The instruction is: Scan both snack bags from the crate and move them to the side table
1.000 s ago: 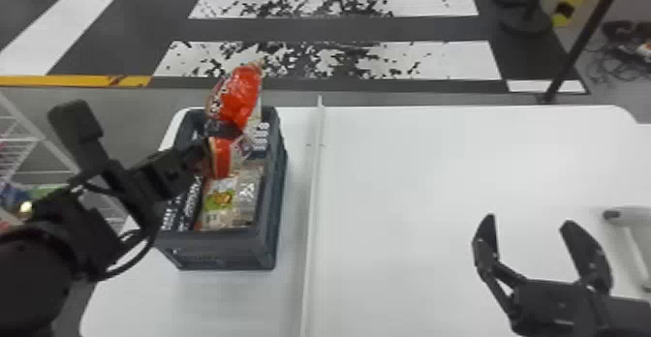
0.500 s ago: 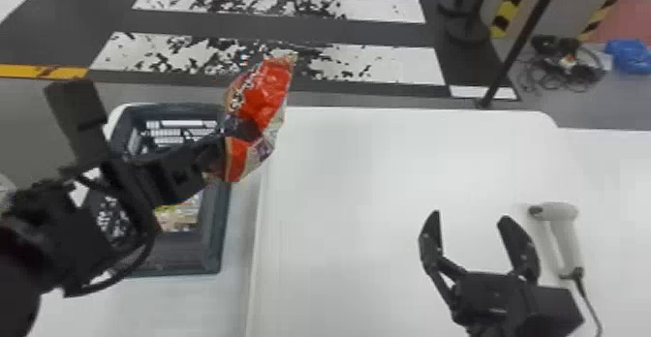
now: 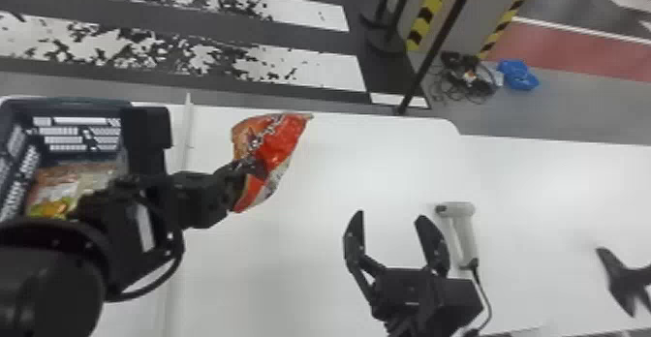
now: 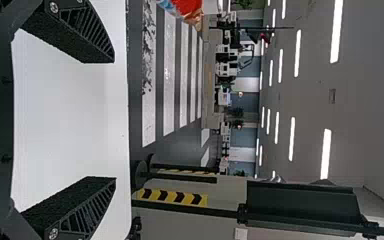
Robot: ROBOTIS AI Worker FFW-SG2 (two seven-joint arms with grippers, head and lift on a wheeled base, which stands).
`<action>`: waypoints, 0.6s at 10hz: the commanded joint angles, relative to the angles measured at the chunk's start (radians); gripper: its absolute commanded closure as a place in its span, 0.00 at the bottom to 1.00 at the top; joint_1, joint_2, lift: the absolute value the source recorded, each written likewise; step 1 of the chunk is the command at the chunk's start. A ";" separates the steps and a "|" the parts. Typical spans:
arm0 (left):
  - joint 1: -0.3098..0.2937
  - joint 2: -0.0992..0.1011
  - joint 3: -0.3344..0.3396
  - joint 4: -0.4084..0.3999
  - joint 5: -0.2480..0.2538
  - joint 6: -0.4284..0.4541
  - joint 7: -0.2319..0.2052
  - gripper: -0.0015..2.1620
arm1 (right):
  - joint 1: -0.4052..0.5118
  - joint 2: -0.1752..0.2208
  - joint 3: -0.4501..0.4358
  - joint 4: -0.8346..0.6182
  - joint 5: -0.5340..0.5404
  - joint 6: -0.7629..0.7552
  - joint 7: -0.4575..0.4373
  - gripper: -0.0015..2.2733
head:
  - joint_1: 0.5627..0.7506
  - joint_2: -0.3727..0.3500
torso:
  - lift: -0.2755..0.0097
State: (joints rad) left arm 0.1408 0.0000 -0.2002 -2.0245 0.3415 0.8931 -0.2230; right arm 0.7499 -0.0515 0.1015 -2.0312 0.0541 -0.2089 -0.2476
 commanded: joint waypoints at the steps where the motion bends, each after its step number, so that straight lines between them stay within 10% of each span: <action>1: -0.026 -0.003 -0.076 0.144 -0.075 -0.121 0.008 0.99 | -0.001 -0.004 -0.002 -0.003 -0.004 0.000 -0.010 0.04 | 0.70 0.09 | 0.70; 5: -0.092 -0.003 -0.251 0.444 -0.101 -0.320 0.021 0.97 | -0.007 -0.001 0.007 -0.003 -0.004 0.003 -0.015 0.04 | 0.70 0.03 | 0.70; 6: -0.092 -0.003 -0.283 0.461 -0.091 -0.335 0.024 0.74 | -0.007 0.001 0.007 -0.003 -0.004 0.003 -0.015 0.04 | 0.70 0.03 | 0.70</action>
State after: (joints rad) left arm 0.0497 0.0000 -0.4637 -1.5751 0.2452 0.5671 -0.2008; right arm 0.7431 -0.0510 0.1087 -2.0341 0.0506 -0.2062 -0.2623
